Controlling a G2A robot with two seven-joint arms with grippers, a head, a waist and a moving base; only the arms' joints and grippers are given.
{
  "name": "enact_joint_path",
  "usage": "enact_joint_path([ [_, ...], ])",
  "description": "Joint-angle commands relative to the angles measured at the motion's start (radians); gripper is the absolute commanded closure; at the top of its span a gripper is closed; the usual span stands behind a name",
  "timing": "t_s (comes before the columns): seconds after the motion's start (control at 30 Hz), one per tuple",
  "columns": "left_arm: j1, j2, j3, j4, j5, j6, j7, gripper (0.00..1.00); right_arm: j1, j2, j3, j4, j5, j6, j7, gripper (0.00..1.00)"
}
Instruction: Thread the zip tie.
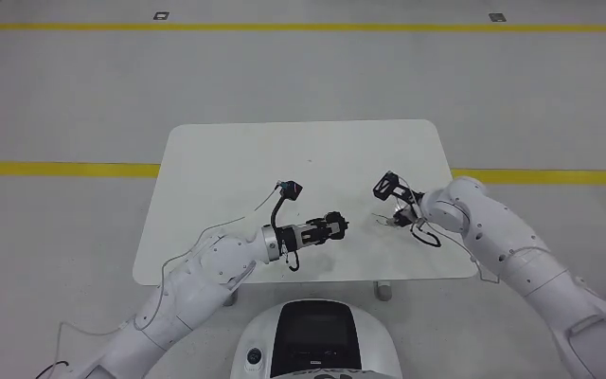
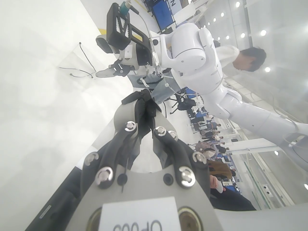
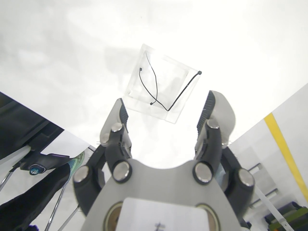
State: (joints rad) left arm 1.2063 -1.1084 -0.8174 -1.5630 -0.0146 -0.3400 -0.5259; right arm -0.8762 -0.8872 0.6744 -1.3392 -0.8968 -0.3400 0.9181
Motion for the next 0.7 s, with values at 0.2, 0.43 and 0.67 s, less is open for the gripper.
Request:
enact_joint_path([
  [0.2, 0.0, 0.0, 0.0, 0.0, 0.0, 0.0, 0.0, 1.0, 0.065, -0.01, -0.093, 0.071, 0.049, 0.0, -0.044, 0.65],
  [0.43, 0.0, 0.0, 0.0, 0.0, 0.0, 0.0, 0.0, 1.0, 0.126, -0.028, -0.183, 0.148, 0.112, 0.0, -0.073, 0.65],
  [0.67, 0.0, 0.0, 0.0, 0.0, 0.0, 0.0, 0.0, 1.0, 0.189, -0.048, -0.29, 0.2, 0.174, 0.0, -0.06, 0.63],
])
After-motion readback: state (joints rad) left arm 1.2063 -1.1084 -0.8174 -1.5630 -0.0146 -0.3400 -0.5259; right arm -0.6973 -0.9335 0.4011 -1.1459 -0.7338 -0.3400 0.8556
